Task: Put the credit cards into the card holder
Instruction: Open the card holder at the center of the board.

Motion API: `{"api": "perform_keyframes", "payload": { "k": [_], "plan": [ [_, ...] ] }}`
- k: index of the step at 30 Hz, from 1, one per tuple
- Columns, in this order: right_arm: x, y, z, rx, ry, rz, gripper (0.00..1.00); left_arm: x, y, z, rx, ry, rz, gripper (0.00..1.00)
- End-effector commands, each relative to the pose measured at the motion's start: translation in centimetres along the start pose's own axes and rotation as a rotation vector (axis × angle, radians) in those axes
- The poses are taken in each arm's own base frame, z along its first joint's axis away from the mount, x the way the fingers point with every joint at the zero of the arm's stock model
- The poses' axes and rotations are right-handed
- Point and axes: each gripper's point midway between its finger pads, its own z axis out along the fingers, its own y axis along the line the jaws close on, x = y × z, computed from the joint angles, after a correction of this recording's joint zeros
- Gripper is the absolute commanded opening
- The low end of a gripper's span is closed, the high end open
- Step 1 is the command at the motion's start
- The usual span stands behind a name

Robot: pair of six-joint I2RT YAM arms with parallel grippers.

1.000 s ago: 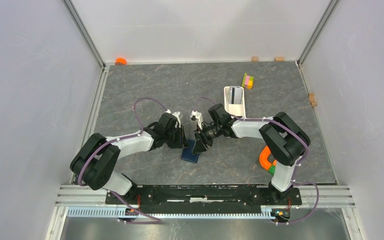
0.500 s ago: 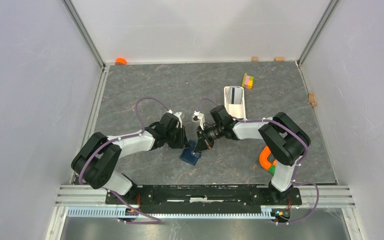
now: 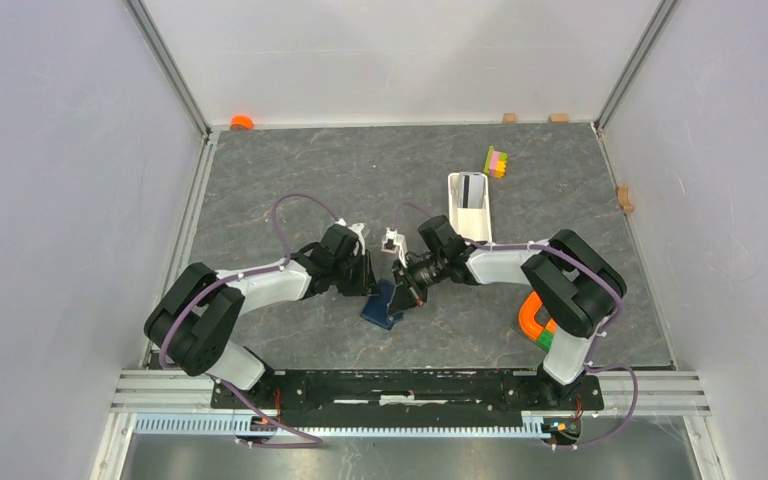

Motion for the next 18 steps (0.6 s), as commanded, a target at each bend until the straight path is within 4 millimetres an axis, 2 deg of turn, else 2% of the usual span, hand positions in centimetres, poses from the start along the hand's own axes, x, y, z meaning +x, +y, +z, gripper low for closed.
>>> {"api": "perform_keyframes", "payload": {
  "k": [1,4,7,8,9,10,12,14,18],
  "plan": [
    [0.7,3.9,-0.1,-0.112,0.032,-0.028,0.00,3.4,5.1,0.6,-0.204,0.097,0.029,0.02],
    [1.2,4.0,-0.2,-0.111,0.041,-0.020,0.00,3.4,5.2,0.6,-0.208,0.098,0.028,0.02],
    [0.5,4.8,-0.8,-0.102,0.018,-0.048,0.00,3.0,4.9,0.3,-0.198,0.081,0.035,0.03],
    [0.1,5.0,-1.1,-0.088,0.007,-0.064,0.01,2.8,4.6,0.1,-0.189,0.073,0.040,0.05],
    [-0.3,5.2,-1.4,-0.072,-0.001,-0.072,0.03,2.5,4.4,-0.1,-0.181,0.061,0.044,0.11],
    [-0.7,5.3,-1.8,-0.050,-0.012,-0.077,0.08,2.0,4.0,-0.4,-0.168,0.041,0.050,0.19],
    [-1.5,5.0,-2.5,0.032,-0.044,-0.076,0.24,1.0,3.2,-1.2,-0.143,0.004,0.069,0.30],
    [-1.9,4.2,-3.3,0.135,-0.079,-0.051,0.43,-0.1,2.4,-2.2,-0.122,-0.041,0.099,0.45],
    [-2.5,1.7,-5.6,0.419,-0.180,-0.025,0.72,-2.1,1.2,-4.6,-0.098,-0.141,0.134,0.60]
  ]
}}
